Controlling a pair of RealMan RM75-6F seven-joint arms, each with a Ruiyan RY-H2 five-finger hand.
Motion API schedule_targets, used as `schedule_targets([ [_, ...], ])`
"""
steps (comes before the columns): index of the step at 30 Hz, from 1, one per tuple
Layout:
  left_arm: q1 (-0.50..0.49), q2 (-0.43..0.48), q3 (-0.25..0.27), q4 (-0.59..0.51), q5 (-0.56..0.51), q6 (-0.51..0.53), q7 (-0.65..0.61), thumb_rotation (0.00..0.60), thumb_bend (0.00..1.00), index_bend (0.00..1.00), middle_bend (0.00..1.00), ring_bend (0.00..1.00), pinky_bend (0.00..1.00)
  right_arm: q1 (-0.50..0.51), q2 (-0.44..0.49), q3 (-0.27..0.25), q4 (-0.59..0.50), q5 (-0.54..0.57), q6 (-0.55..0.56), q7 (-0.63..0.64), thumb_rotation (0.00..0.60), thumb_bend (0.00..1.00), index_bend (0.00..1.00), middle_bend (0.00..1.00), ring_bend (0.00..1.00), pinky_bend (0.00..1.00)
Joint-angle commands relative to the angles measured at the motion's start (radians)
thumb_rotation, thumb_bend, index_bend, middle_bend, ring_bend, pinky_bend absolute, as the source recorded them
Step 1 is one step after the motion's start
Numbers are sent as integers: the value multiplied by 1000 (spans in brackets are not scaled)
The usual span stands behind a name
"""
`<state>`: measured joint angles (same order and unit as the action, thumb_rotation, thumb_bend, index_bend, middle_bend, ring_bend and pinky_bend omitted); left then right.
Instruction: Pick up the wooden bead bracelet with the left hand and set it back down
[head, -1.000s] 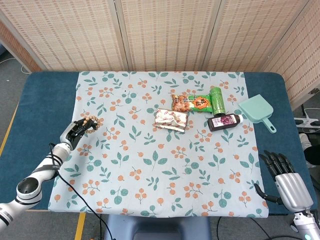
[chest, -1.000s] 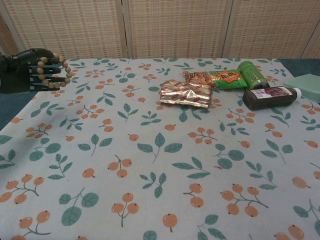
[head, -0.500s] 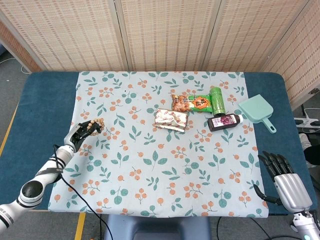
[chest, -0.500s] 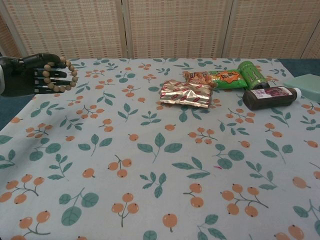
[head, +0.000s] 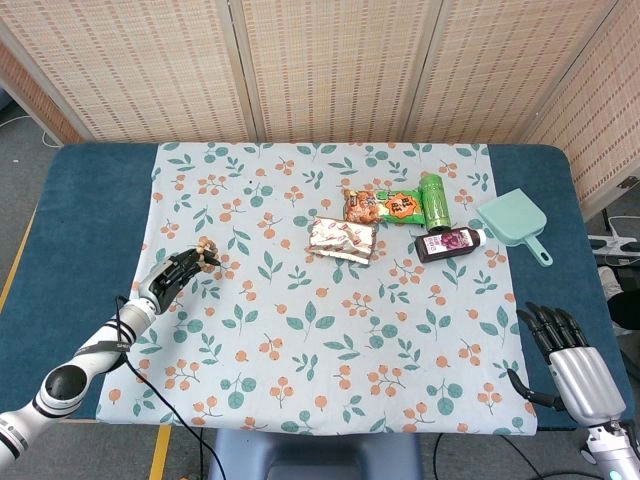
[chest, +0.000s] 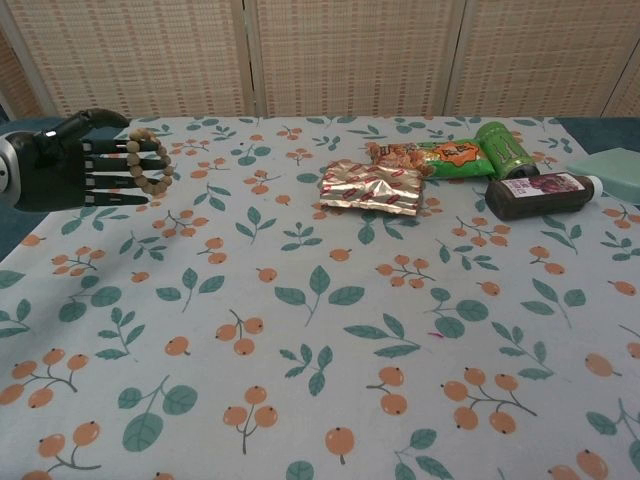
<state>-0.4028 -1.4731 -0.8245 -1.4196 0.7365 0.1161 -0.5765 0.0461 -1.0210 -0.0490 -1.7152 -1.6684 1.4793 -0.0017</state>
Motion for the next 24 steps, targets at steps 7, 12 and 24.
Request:
schedule_targets([
  [7, 6, -7, 9, -14, 9, 43, -43, 355, 406, 506, 517, 156, 0, -2, 3, -2, 0, -7, 8, 6, 309, 321, 0, 0, 0, 0],
  [12, -3, 7, 32, -23, 17, 48, -58, 357, 421, 540, 533, 165, 0, -3, 4, -3, 0, -10, 9, 7, 309, 320, 0, 0, 0, 0],
  [24, -18, 22, 65, -38, 42, 62, -89, 403, 652, 558, 539, 168, 0, -3, 6, -5, -1, -13, 10, 9, 310, 321, 0, 0, 0, 0],
])
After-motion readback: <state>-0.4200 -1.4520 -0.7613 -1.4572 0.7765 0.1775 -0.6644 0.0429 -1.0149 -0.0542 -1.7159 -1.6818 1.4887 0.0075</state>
